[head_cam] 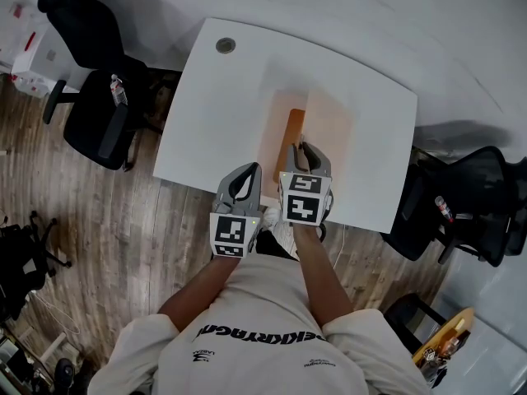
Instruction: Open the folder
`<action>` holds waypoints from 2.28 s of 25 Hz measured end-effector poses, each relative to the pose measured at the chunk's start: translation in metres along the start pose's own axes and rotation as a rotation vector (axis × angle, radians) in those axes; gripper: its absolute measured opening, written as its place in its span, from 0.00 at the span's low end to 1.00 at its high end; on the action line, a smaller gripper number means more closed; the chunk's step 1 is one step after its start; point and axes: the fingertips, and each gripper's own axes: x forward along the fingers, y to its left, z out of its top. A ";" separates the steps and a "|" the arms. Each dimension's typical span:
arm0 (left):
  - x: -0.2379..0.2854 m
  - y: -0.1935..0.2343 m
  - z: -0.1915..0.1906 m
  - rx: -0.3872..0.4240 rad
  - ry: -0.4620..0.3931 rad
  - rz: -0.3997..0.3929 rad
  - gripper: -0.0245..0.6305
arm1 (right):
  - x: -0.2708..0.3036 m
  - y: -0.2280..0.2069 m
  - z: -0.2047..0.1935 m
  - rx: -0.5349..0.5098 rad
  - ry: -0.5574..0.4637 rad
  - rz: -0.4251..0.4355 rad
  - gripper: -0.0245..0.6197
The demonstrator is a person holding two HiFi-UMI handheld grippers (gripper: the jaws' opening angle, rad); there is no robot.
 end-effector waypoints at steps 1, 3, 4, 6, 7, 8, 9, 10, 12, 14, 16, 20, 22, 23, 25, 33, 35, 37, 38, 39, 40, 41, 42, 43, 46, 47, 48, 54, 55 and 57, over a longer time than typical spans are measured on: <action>0.001 -0.002 -0.001 0.001 0.004 -0.003 0.03 | -0.002 -0.002 0.001 0.002 -0.006 -0.003 0.17; 0.004 -0.005 -0.005 0.003 0.019 -0.009 0.03 | -0.007 -0.007 0.003 0.006 -0.021 -0.008 0.15; 0.006 -0.007 -0.008 0.002 0.031 -0.014 0.03 | -0.010 -0.010 0.004 0.007 -0.031 -0.011 0.15; 0.011 -0.012 -0.015 -0.005 0.059 -0.022 0.03 | -0.017 -0.019 0.006 0.005 -0.052 -0.018 0.14; 0.014 -0.013 -0.019 -0.007 0.070 -0.025 0.03 | -0.021 -0.023 0.007 0.006 -0.060 -0.022 0.13; 0.016 -0.014 -0.022 -0.009 0.080 -0.026 0.03 | -0.024 -0.026 0.008 0.006 -0.067 -0.025 0.13; 0.017 -0.015 -0.025 -0.011 0.088 -0.028 0.03 | -0.028 -0.029 0.009 0.006 -0.073 -0.029 0.13; 0.018 -0.016 -0.029 -0.011 0.097 -0.030 0.03 | -0.031 -0.033 0.009 0.004 -0.079 -0.033 0.12; 0.021 -0.018 -0.032 0.007 0.110 -0.030 0.03 | -0.037 -0.039 0.009 0.005 -0.090 -0.038 0.11; 0.024 -0.019 -0.035 0.024 0.118 -0.028 0.03 | -0.041 -0.044 0.009 0.010 -0.100 -0.040 0.10; 0.026 -0.020 -0.038 0.030 0.125 -0.027 0.03 | -0.044 -0.049 0.009 0.018 -0.108 -0.043 0.10; 0.031 -0.026 -0.045 0.047 0.140 -0.036 0.03 | -0.052 -0.058 0.009 0.032 -0.121 -0.048 0.09; 0.033 -0.028 -0.050 0.047 0.151 -0.035 0.03 | -0.056 -0.064 0.009 0.039 -0.127 -0.053 0.09; 0.035 -0.028 -0.053 0.046 0.157 -0.032 0.03 | -0.057 -0.067 0.009 0.041 -0.130 -0.056 0.09; 0.039 -0.026 -0.059 0.049 0.170 -0.030 0.03 | -0.058 -0.072 0.010 0.045 -0.133 -0.062 0.08; 0.048 -0.026 -0.075 0.053 0.216 -0.032 0.03 | -0.069 -0.091 0.006 0.064 -0.142 -0.096 0.07; 0.050 -0.028 -0.077 0.044 0.222 -0.035 0.03 | -0.071 -0.095 0.005 0.068 -0.143 -0.101 0.07; 0.054 -0.031 -0.080 0.027 0.227 -0.041 0.03 | -0.073 -0.100 0.004 0.069 -0.145 -0.108 0.07; 0.055 -0.033 -0.081 0.024 0.232 -0.045 0.03 | -0.074 -0.103 0.003 0.071 -0.146 -0.112 0.07; 0.056 -0.034 -0.083 0.023 0.237 -0.047 0.03 | -0.075 -0.106 0.002 0.072 -0.146 -0.115 0.07; 0.057 -0.035 -0.085 0.023 0.242 -0.047 0.03 | -0.076 -0.108 0.001 0.074 -0.145 -0.117 0.07; 0.059 -0.036 -0.086 0.025 0.247 -0.047 0.03 | -0.077 -0.111 0.001 0.076 -0.145 -0.119 0.07; 0.060 -0.036 -0.088 0.028 0.251 -0.046 0.03 | -0.078 -0.114 0.000 0.077 -0.145 -0.121 0.07; 0.061 -0.037 -0.089 0.029 0.255 -0.045 0.03 | -0.079 -0.117 -0.001 0.080 -0.145 -0.124 0.07; 0.064 -0.037 -0.097 0.028 0.272 -0.036 0.03 | -0.081 -0.125 -0.006 0.088 -0.144 -0.131 0.07; 0.064 -0.036 -0.099 0.028 0.278 -0.033 0.03 | -0.082 -0.128 -0.007 0.092 -0.144 -0.134 0.07; 0.065 -0.036 -0.101 0.027 0.283 -0.030 0.03 | -0.082 -0.131 -0.008 0.095 -0.145 -0.137 0.07; 0.069 -0.028 -0.111 0.020 0.318 -0.005 0.03 | -0.086 -0.147 -0.012 0.117 -0.148 -0.149 0.07; 0.070 -0.028 -0.113 0.019 0.323 -0.003 0.03 | -0.086 -0.149 -0.013 0.122 -0.148 -0.147 0.07; 0.070 -0.029 -0.118 0.019 0.337 -0.001 0.03 | -0.087 -0.153 -0.016 0.129 -0.148 -0.142 0.07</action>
